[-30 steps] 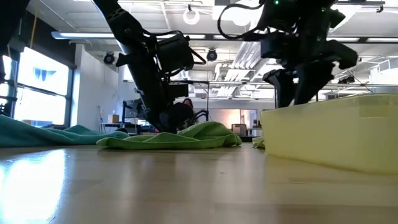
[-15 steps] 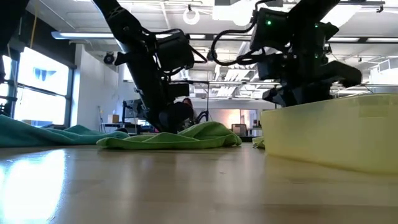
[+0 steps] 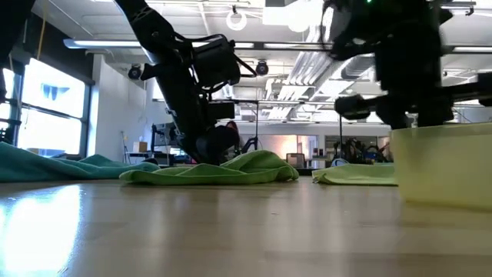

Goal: Roll microfiber towels into tight, uniform cylinder then place into a basket
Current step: Move the yellow bin to the bottom right of the table

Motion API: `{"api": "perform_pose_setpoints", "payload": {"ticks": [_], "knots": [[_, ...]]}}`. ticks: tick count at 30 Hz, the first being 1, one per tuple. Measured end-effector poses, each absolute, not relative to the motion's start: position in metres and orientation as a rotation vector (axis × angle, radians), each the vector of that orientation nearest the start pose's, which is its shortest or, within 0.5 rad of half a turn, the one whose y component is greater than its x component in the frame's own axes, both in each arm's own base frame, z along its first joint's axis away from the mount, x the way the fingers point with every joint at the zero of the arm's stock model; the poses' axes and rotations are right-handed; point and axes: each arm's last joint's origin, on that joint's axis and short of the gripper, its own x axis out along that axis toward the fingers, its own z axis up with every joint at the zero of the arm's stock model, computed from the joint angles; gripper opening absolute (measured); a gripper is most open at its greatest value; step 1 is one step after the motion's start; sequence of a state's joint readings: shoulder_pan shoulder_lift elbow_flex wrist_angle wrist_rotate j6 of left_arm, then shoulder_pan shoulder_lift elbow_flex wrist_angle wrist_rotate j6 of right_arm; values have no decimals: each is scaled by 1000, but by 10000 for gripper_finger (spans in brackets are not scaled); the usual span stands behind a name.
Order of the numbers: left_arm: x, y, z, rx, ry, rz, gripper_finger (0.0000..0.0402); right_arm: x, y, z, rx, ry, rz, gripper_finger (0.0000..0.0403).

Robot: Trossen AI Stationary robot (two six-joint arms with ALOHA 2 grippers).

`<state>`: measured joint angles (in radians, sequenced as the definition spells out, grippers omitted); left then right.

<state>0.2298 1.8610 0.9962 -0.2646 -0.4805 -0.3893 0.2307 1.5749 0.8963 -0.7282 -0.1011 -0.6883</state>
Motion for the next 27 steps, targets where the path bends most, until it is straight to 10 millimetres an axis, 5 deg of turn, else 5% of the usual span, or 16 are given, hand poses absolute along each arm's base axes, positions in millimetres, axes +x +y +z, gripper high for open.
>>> {"api": "perform_pose_setpoints", "payload": {"ticks": [7, 14, 27], "knots": [[328, 91, 124, -188, 998, 843, 135, 250, 96, 166, -1000, 1073, 1064, 4], [331, 91, 126, -194, 964, 841, 135, 253, 124, 169, -1099, 868, 1106, 2], [332, 90, 126, -200, 951, 832, 135, 246, 159, 174, -827, 849, 978, 2]]}}
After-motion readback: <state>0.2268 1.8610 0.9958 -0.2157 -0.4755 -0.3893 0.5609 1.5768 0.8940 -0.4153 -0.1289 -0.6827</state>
